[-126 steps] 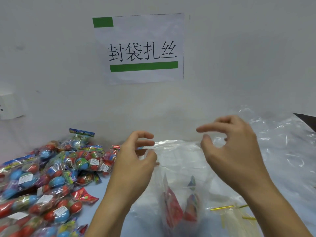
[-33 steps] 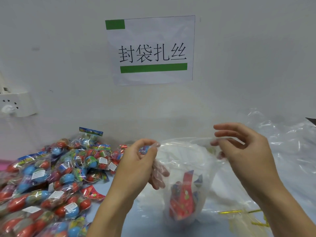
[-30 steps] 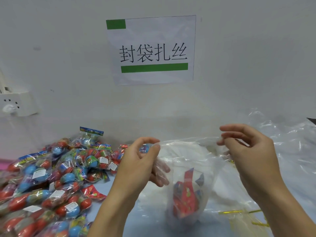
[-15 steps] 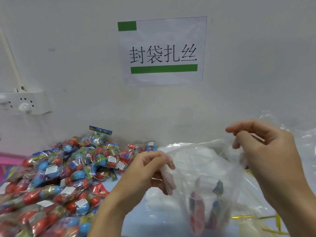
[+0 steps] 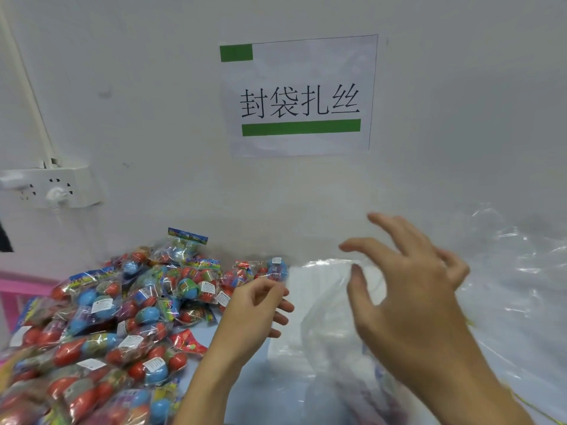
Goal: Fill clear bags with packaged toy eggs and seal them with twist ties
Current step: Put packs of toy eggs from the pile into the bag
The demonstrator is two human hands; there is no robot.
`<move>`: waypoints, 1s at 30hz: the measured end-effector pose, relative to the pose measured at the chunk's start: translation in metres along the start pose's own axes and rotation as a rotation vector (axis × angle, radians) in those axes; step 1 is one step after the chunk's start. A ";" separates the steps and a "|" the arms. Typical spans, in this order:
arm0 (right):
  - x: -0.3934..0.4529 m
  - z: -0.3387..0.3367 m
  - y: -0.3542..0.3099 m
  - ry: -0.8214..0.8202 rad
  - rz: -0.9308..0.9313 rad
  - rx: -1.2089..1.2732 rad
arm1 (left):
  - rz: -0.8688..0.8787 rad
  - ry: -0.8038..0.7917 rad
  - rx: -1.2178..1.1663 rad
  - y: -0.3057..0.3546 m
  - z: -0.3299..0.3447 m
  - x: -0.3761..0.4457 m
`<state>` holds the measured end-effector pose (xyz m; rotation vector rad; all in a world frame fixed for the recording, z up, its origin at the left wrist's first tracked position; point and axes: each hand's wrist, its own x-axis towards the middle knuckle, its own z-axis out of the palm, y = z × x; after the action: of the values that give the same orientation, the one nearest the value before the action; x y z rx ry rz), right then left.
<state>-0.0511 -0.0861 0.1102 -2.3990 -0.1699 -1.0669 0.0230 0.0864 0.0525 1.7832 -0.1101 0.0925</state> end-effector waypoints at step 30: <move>0.001 0.018 0.039 -0.132 0.122 0.129 | 0.025 0.228 1.004 -0.084 0.005 0.122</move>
<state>-0.0261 -0.1111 0.0856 -2.3314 -0.1321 -0.8188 0.1543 0.0966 -0.0148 2.7522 0.1038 0.4256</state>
